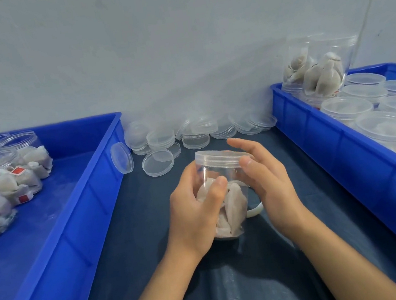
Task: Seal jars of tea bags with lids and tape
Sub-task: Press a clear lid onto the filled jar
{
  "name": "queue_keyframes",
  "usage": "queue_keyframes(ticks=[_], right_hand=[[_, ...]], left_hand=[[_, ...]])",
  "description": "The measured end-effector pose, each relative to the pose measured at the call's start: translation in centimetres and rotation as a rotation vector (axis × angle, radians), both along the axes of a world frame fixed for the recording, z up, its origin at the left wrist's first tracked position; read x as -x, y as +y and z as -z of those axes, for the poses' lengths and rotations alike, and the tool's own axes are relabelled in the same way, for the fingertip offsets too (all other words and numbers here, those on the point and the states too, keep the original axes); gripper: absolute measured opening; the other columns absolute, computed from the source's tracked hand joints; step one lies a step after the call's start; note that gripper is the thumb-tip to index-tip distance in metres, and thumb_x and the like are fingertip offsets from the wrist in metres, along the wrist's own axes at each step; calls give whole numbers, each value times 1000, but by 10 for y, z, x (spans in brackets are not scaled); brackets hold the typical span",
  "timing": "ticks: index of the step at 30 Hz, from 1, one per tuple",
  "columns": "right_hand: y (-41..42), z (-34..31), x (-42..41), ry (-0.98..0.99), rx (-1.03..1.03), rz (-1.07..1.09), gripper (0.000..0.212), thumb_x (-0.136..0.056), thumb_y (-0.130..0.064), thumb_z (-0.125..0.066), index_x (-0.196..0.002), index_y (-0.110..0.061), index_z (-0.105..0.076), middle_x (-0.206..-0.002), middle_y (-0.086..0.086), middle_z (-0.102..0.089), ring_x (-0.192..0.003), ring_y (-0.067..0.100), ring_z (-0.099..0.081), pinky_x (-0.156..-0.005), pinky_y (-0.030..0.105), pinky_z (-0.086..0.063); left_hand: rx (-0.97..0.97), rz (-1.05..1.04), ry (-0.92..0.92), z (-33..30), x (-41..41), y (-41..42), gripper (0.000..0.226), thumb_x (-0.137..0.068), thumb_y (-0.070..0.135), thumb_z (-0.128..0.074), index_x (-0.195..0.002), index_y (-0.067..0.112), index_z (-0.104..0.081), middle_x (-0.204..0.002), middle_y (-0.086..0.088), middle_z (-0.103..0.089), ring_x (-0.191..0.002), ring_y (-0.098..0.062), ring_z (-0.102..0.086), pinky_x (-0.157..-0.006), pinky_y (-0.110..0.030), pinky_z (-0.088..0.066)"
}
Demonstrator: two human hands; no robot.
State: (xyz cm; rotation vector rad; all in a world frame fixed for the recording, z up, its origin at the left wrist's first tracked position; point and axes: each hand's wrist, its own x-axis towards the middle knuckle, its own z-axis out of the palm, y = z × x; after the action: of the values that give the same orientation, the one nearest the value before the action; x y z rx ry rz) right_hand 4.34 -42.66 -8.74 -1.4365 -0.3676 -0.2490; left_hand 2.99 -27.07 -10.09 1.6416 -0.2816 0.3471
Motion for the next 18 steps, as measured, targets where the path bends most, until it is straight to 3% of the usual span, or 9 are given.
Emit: queue_keyframes(ticks=[3, 6, 8, 11, 14, 16, 18], right_hand=[[3, 0, 1, -1, 19, 30, 37, -93, -31, -61, -127, -21, -67, -114, 9, -75, -108, 32, -71, -96, 45, -58], [6, 2, 2, -16, 62, 61, 32, -92, -31, -65, -122, -21, -67, -107, -2, -77, -94, 12, -73, -80, 24, -57], [7, 3, 2, -21, 64, 58, 32, -92, -31, -67, -122, -20, -66, -107, -5, -77, -91, 7, -73, -77, 18, -56], [5, 1, 2, -28, 14, 51, 44, -89, -42, -69, -127, -20, -65, -114, 4, -76, -101, 18, -73, -83, 29, -59], [3, -1, 2, 0, -52, 17, 53, -88, -50, -64, -131, -19, -64, -125, 9, -72, -116, 31, -70, -99, 48, -57], [2, 0, 1, 18, -67, 9, 51, -90, -50, -62, -130, -19, -65, -123, 9, -73, -116, 31, -71, -99, 49, -56], [2, 0, 1, 35, -77, 5, 51, -90, -50, -62, -129, -17, -65, -121, 11, -74, -112, 32, -72, -98, 49, -57]], left_hand=[[-113, -103, -42, 1, 0, 0, 49, -83, 51, -70, -128, 33, -65, -114, 13, -74, -106, -9, -71, -87, -27, -55], [-270, -182, -101, 3, -1, 0, 68, -82, 51, -83, -143, 42, -55, -131, 19, -68, -124, -11, -65, -98, -35, -56], [-292, -191, -116, 4, -1, -1, 70, -82, 49, -86, -145, 42, -54, -132, 21, -68, -126, -11, -64, -99, -36, -56], [-90, -69, -9, 0, 0, -2, 54, -83, 53, -76, -132, 33, -65, -119, 12, -75, -111, -9, -72, -89, -27, -56], [147, 103, 84, -4, 1, -1, 47, -86, 51, -64, -117, 17, -71, -110, -9, -78, -101, -22, -74, -86, -35, -58], [184, 162, 105, -5, 1, -1, 48, -87, 50, -62, -117, 14, -71, -111, -14, -77, -104, -31, -74, -90, -39, -60], [148, 169, 95, -6, 0, -2, 49, -86, 49, -64, -121, 16, -70, -113, -8, -78, -107, -28, -74, -89, -33, -60]])
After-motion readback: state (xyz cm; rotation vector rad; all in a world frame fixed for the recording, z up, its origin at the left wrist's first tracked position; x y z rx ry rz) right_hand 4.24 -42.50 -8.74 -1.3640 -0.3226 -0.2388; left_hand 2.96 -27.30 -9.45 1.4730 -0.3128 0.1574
